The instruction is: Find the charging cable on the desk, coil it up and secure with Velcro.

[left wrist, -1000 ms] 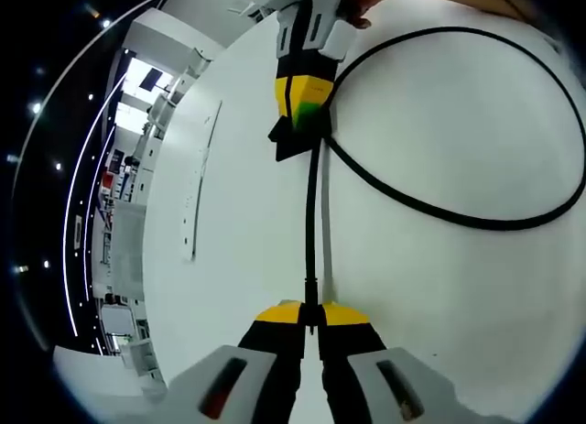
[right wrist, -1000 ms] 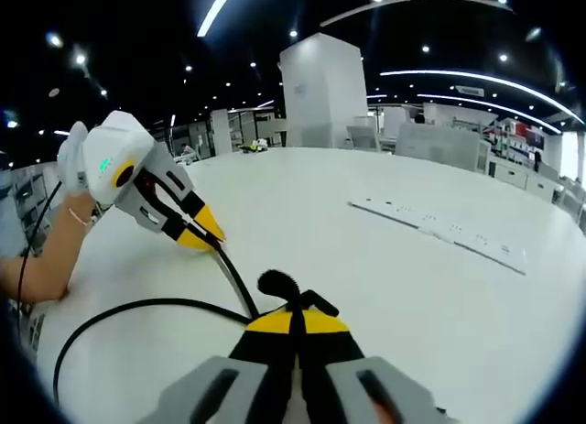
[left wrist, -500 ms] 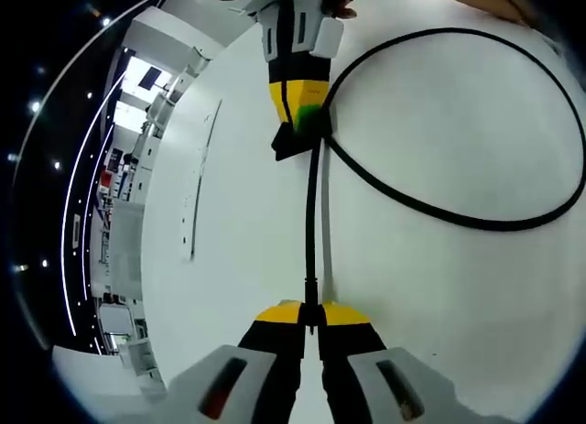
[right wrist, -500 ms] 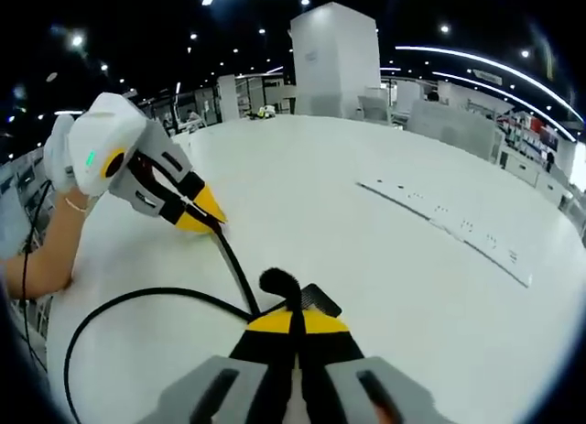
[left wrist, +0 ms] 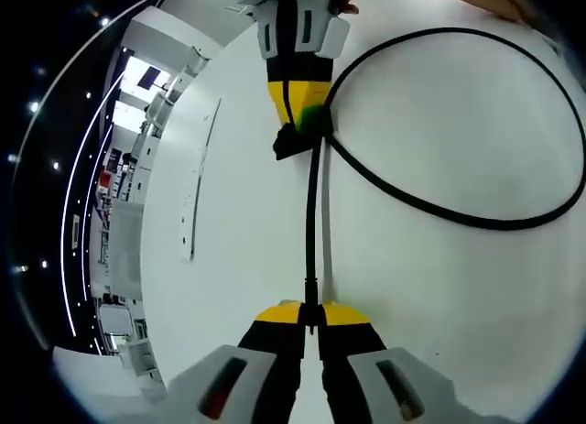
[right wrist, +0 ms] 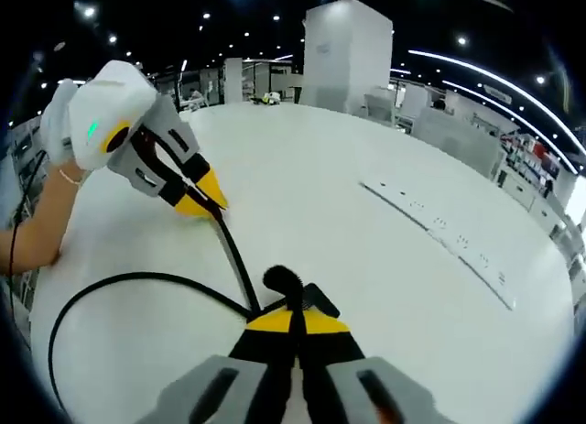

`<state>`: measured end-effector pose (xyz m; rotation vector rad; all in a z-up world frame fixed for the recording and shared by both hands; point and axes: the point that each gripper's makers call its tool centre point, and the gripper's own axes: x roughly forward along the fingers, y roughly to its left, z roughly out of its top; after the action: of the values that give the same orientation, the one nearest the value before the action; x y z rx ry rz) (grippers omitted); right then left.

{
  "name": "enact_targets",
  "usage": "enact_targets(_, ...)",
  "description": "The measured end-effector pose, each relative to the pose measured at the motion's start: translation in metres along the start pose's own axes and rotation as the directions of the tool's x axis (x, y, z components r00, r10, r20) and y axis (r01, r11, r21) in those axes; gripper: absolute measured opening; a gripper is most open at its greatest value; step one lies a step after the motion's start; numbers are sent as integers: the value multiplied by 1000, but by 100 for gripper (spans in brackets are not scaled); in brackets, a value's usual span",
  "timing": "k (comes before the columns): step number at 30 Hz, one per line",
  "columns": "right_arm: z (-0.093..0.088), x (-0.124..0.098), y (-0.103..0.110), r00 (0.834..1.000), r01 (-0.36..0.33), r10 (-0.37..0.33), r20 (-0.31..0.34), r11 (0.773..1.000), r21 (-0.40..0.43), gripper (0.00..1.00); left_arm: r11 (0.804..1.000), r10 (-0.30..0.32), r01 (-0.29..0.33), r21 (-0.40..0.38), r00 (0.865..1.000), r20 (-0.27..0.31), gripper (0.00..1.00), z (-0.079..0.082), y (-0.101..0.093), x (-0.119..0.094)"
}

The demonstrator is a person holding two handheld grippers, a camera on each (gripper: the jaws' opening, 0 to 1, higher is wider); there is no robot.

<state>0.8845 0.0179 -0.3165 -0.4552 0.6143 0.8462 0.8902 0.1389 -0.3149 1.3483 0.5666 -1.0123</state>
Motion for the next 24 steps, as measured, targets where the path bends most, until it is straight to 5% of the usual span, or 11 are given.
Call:
enact_targets(6,2,1,1,998,43,-47,-31,992,-119,4,1000,0,0,1,1000,-2,7,0,0,0)
enact_targets(10,3,0,-2,998,48,-52,-26,991,-125,5,1000,-1,1,0,1000,-3,7,0,0,0)
enact_targets(18,3,-1,-12,999,38,-38,13,999,19,14,1000,-3,3,-1,1000,-3,7,-2,0,-1)
enact_targets(24,0,-15,-14,999,33,-32,-4,999,27,11,1000,-6,6,-1,1000,-3,7,-3,0,-1)
